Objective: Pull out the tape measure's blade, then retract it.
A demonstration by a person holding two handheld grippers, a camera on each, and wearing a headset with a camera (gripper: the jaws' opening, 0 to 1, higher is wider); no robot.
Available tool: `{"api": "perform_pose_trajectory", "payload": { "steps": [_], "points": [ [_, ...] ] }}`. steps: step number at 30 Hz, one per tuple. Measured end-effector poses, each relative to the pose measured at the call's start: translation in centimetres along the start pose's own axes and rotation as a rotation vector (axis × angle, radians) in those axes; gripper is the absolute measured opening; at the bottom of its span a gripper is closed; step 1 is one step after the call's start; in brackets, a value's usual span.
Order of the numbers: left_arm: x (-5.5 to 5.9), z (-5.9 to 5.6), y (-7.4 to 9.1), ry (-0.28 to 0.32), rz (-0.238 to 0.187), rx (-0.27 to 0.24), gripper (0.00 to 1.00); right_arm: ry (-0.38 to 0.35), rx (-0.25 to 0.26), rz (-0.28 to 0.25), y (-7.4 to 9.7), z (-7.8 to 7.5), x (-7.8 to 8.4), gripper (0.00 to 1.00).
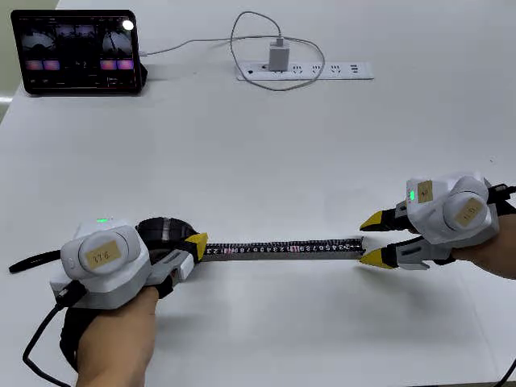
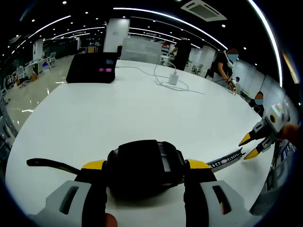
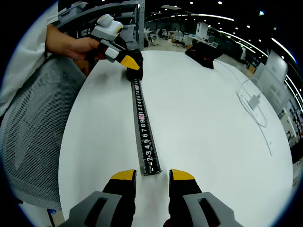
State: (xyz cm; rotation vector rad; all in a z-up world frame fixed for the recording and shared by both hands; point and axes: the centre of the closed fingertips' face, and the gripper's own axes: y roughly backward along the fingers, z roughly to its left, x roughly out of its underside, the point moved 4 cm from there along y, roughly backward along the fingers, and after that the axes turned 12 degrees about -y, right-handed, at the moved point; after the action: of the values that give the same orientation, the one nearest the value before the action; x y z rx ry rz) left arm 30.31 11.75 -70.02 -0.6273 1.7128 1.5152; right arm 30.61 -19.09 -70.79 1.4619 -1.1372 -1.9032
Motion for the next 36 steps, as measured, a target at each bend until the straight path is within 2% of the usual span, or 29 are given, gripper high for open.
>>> {"api": "perform_pose_trajectory", "payload": {
  "steps": [18, 26, 36],
  "points": [
    [0.0, -0.1, 0.0, -0.001, 0.003, 0.000, 0.61, 0.048, -0.043, 0.071, -1.1, 0.1, -0.1, 0.14],
    [0.0, 0.0, 0.0, -0.004, 0.009, 0.000, 0.61, 0.060, -0.048, 0.085, -1.2, 0.0, -0.2, 0.12],
    [0.0, 0.0, 0.0, -0.005, 0.016, 0.002, 0.60, 0.040, -0.042, 0.071, -1.2, 0.0, -0.1, 0.11]
  ]
}}
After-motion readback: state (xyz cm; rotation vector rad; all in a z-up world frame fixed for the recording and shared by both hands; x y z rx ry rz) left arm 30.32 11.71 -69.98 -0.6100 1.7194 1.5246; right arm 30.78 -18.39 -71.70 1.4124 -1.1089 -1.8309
